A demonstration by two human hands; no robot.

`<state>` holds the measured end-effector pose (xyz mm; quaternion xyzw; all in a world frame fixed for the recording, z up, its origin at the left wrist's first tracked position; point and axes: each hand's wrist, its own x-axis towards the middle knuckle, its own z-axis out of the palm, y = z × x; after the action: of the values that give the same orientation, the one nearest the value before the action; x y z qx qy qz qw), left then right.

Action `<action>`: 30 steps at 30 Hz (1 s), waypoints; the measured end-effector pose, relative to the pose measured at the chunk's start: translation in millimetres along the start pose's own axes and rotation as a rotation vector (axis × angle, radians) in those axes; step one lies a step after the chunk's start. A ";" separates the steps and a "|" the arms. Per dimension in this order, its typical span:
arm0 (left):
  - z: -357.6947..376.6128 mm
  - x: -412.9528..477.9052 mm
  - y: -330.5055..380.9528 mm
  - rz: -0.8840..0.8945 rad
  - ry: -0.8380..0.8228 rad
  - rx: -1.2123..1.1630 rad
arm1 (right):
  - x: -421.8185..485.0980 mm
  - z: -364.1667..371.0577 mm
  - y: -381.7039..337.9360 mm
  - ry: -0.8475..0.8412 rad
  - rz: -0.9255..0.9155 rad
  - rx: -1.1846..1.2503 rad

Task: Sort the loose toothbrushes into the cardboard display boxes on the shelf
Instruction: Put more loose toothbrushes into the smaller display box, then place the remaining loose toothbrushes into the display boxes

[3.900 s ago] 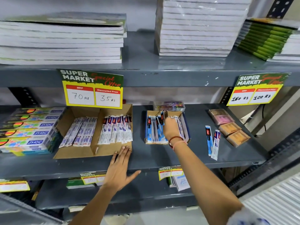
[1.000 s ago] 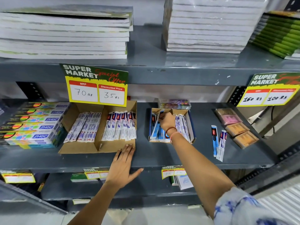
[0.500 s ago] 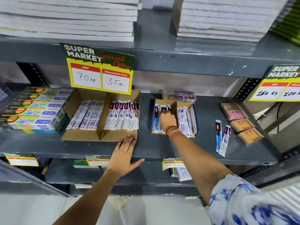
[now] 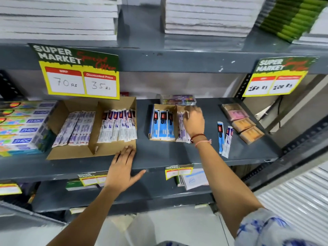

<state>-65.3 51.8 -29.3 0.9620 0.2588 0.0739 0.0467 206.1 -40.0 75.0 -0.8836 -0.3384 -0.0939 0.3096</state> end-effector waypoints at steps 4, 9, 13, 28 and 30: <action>-0.4 -0.4 0.9 0.001 0.003 -0.008 | -8.5 -22.9 55.5 0.013 0.262 -0.105; -2.1 -1.2 1.8 -0.001 -0.019 -0.001 | -33.7 -24.5 100.0 -0.144 0.587 -0.265; -3.4 -1.6 2.7 -0.009 -0.026 -0.001 | -36.8 -22.4 102.5 -0.145 0.656 -0.229; -0.6 -0.7 2.2 -0.028 -0.019 -0.001 | -34.9 -31.3 74.6 -0.144 0.700 -0.071; -1.3 -0.7 3.1 -0.027 -0.015 -0.002 | -30.9 -35.7 69.2 -0.068 0.660 -0.042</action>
<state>-64.6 48.8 -27.7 0.9588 0.2715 0.0664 0.0506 229.8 -118.6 58.2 -0.9544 -0.0418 0.0339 0.2936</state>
